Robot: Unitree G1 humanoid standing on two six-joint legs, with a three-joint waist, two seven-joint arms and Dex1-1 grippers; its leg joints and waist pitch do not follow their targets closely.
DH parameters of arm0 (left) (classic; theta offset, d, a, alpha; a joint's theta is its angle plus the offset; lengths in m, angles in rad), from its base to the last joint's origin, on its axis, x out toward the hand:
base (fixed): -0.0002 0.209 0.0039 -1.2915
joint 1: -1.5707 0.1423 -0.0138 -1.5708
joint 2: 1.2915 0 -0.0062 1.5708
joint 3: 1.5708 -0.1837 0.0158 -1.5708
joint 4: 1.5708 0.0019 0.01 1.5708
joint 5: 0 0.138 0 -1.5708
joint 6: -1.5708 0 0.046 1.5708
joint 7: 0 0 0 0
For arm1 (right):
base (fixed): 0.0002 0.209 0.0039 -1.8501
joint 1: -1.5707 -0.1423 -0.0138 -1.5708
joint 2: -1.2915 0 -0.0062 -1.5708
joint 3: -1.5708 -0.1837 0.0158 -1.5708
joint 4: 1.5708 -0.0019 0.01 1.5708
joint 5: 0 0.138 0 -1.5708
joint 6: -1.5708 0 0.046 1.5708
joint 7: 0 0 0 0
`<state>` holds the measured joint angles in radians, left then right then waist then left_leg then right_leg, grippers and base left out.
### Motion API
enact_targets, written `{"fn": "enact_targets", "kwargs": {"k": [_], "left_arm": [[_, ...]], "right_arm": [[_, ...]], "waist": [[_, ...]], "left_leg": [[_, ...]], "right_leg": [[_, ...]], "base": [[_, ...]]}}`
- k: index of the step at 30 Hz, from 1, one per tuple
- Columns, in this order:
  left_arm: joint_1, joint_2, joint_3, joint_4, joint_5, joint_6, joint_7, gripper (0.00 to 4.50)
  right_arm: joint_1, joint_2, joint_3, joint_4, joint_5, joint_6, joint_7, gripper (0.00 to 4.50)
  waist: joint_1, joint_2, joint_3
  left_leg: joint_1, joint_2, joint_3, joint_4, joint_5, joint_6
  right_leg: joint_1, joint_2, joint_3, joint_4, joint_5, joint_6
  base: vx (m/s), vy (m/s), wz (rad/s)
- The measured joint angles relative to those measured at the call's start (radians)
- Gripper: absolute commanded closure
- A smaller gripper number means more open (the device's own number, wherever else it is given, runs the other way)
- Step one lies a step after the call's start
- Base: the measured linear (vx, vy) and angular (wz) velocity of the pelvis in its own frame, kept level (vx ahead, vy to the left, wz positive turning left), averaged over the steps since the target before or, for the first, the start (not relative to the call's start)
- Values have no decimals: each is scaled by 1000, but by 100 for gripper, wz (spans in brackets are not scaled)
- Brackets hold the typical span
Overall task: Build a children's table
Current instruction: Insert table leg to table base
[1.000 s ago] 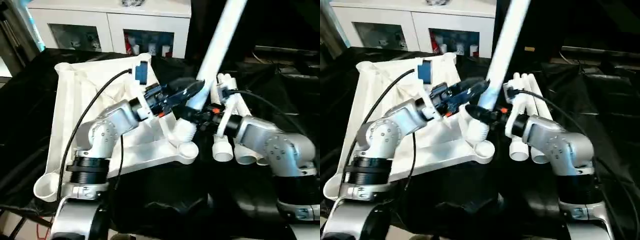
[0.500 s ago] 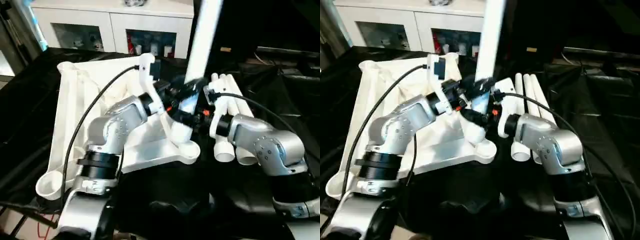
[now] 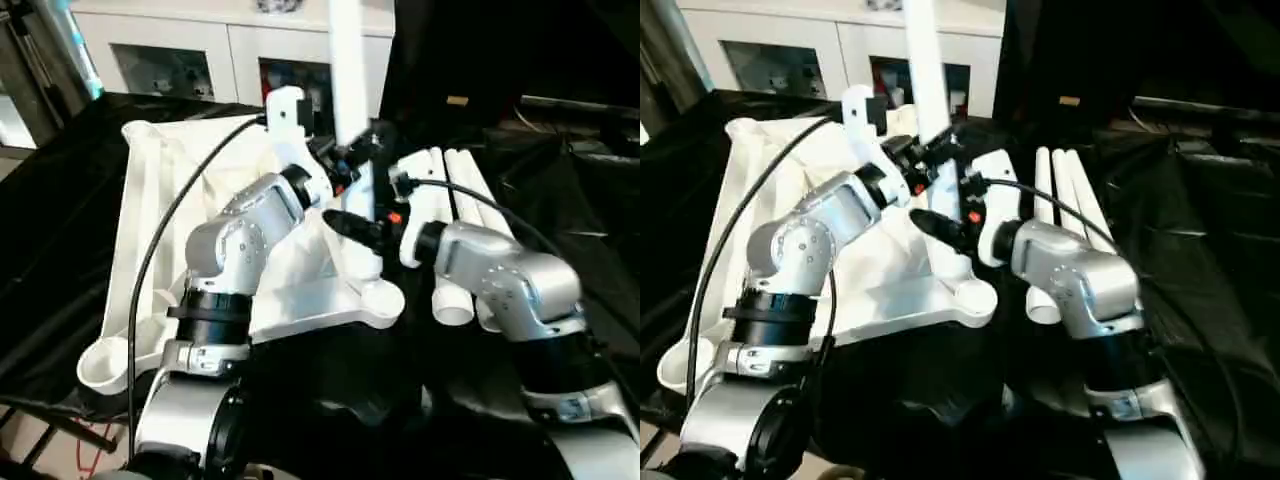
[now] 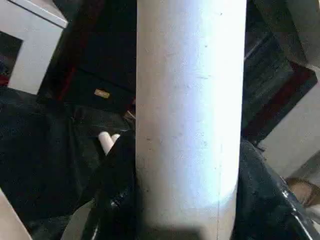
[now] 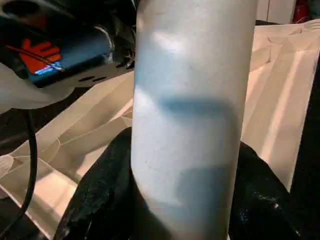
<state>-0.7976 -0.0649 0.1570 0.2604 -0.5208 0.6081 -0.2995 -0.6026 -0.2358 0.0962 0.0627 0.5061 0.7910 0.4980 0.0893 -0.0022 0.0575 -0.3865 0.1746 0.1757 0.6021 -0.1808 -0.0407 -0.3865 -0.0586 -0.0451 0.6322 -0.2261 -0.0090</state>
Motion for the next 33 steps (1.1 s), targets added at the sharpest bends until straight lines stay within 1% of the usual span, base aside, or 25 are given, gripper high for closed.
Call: {"fn": "enact_targets", "kwargs": {"k": [6, 7, 8, 11, 12, 15, 17, 19, 22, 28, 33], "left_arm": [[0, -1, 4, -3, -11, 1, 7, 263], [1, 3, 5, -5, -13, 2, 5, 263], [1, 6, 6, -6, -14, 2, 4, 263], [15, 25, 5, -12, -38, 17, -49, 263], [27, 42, 0, -21, -55, 32, -100, 264], [47, 89, -24, -54, -101, 70, -228, 264], [48, 108, -39, -75, -120, 90, -283, 264], [48, 127, -48, -94, -156, 121, -350, 264], [48, 133, -54, -98, -202, 164, -399, 264], [46, 136, -37, -110, -286, 214, -466, 264], [40, 134, -21, -121, -320, 223, -483, 264]], "right_arm": [[-2, 7, -4, 2, -2, 0, 1, 261], [-6, 14, -7, 9, 0, 3, 2, 205], [-14, 18, -9, 18, 3, 5, 5, 191], [-28, 14, -59, 16, 65, 33, 43, 183], [-30, -4, -76, 5, 95, 52, 73, 158], [-27, -46, -100, -15, 153, 106, 139, 138], [-23, -60, -110, -21, 175, 125, 169, 121], [-9, -91, -110, -41, 207, 153, 220, 118], [4, -126, -108, -65, 234, 180, 272, 118], [15, -144, -106, -123, 274, 217, 314, 118], [21, -146, -93, -142, 287, 237, 330, 118]], "waist": [[0, -8, 3], [0, -9, 3], [-2, -9, 4], [0, -13, 6], [1, -16, 7], [4, -20, 9], [6, -20, 9], [10, -20, 9], [12, -20, 9], [9, -20, 9], [10, -20, 9]], "left_leg": [[0, 0, 0, 0, 0, 0], [0, 0, 0, 0, 0, 0], [0, 0, 0, 0, 0, 0], [0, 0, 0, 0, 1, 1], [0, 0, 0, 0, 1, 1], [-1, 0, 0, 1, 1, 1], [-1, 0, 0, 1, 0, 1], [-1, 0, 0, 1, 1, 1], [0, 0, 0, 1, 1, 2], [2, 0, 0, 1, 4, 2], [2, 0, 0, 2, 4, -1]], "right_leg": [[0, 0, 0, 0, 0, 0], [0, 0, 0, 0, 1, 0], [0, 0, 0, 0, 1, 0], [0, 0, 0, 0, 1, 0], [0, 0, 0, 0, 1, 0], [0, 0, 0, 0, 1, 0], [0, 0, 0, 0, 1, 0], [0, 0, 0, 0, 1, 0], [0, 0, 0, 1, 2, -1], [0, 0, 0, 5, 3, -1], [0, 0, 0, 6, 4, -2]], "base": [[0, 0, 0], [0, 0, 0], [0, 0, 0], [0, 0, 0], [0, 0, 0], [0, 0, 0], [0, 0, 0], [0, 0, 0], [0, 0, 0], [0, 0, 0], [0, 0, 0]]}}
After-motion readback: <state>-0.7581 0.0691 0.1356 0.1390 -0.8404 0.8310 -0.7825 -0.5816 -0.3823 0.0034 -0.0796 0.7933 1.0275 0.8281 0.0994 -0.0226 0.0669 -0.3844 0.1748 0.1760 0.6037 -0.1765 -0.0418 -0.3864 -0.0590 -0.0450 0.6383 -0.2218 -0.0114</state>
